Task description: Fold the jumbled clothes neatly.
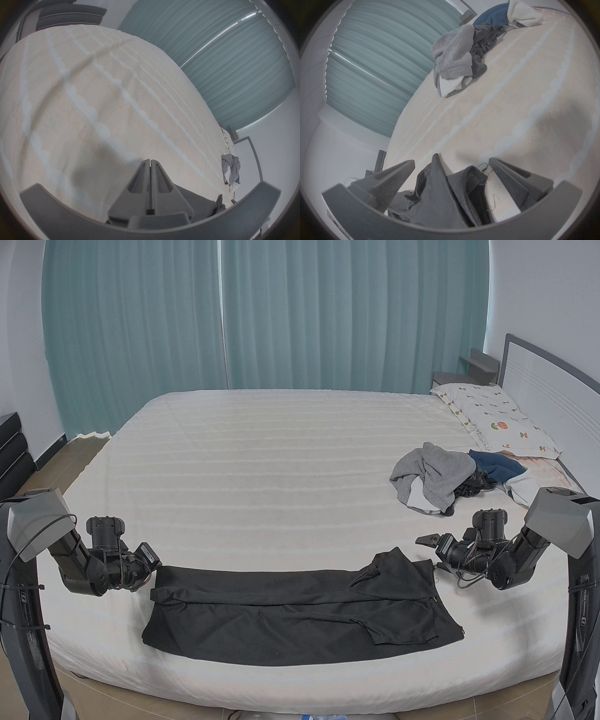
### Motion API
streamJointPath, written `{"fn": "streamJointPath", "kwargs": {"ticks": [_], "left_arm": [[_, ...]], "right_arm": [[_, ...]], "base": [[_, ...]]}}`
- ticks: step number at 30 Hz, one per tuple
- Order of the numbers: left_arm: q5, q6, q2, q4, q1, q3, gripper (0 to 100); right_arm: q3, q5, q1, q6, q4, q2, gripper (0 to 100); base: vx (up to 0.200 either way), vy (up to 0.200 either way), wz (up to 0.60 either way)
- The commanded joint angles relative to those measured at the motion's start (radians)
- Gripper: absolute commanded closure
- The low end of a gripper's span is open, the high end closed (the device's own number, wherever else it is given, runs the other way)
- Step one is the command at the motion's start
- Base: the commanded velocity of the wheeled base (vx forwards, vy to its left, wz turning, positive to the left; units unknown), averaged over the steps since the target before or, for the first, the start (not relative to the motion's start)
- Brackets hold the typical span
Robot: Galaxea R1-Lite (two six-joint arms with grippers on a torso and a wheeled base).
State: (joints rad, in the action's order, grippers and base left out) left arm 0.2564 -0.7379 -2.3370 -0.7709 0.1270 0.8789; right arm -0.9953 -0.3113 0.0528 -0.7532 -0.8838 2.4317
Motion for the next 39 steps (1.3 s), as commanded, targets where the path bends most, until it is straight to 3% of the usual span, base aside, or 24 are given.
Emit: {"fn": "streamJointPath", "kwargs": {"ticks": [1,5,6,14,19,29,30,32,33,37,39], "left_arm": [[0.0,0.0,0.002,-0.001,0.005,0.0,100],[-0.002,0.0,-0.001,-0.001,0.005,0.0,100],[-0.002,0.0,-0.002,-0.001,0.005,0.0,100],[-0.002,0.0,-0.004,-0.001,0.006,-0.001,100],[0.0,0.0,-0.005,-0.001,0.014,0.0,100],[0.001,0.0,-0.005,-0.001,0.014,0.0,100],[0.001,0.0,-0.004,0.001,0.014,-0.003,100],[0.004,0.003,-0.001,0.001,0.013,-0.011,100],[0.006,0.002,0.001,0.002,0.013,-0.011,0],[0.006,0.002,-0.004,0.001,0.013,-0.009,0],[0.007,-0.002,-0.007,-0.002,0.014,-0.001,0]], "right_arm": [[-0.013,0.0,0.001,0.002,0.011,0.021,0],[-0.016,0.0,0.009,0.005,0.02,0.029,0],[-0.016,0.0,0.01,0.005,0.02,0.03,100],[-0.023,0.003,0.007,0.008,0.032,0.024,100],[-0.066,0.08,-0.007,0.008,0.023,0.032,100],[-0.054,0.08,-0.008,0.023,0.023,0.033,100],[-0.052,0.08,-0.007,0.029,0.023,0.033,0],[-0.051,0.08,-0.005,0.035,0.023,0.033,0],[-0.052,0.08,-0.005,0.037,0.02,0.029,0],[-0.049,0.078,-0.005,0.034,-0.01,-0.014,0],[-0.016,0.038,0.001,0.026,-0.046,-0.08,0]], "base": [[0.0,0.0,0.0],[0.0,0.0,0.0],[0.0,0.0,0.0],[0.0,0.0,0.0],[0.0,0.0,0.0],[0.0,0.0,0.0],[0.0,0.0,0.0],[0.0,0.0,0.0],[0.0,0.0,0.0],[0.0,0.0,0.0],[0.0,0.0,0.0]]}}
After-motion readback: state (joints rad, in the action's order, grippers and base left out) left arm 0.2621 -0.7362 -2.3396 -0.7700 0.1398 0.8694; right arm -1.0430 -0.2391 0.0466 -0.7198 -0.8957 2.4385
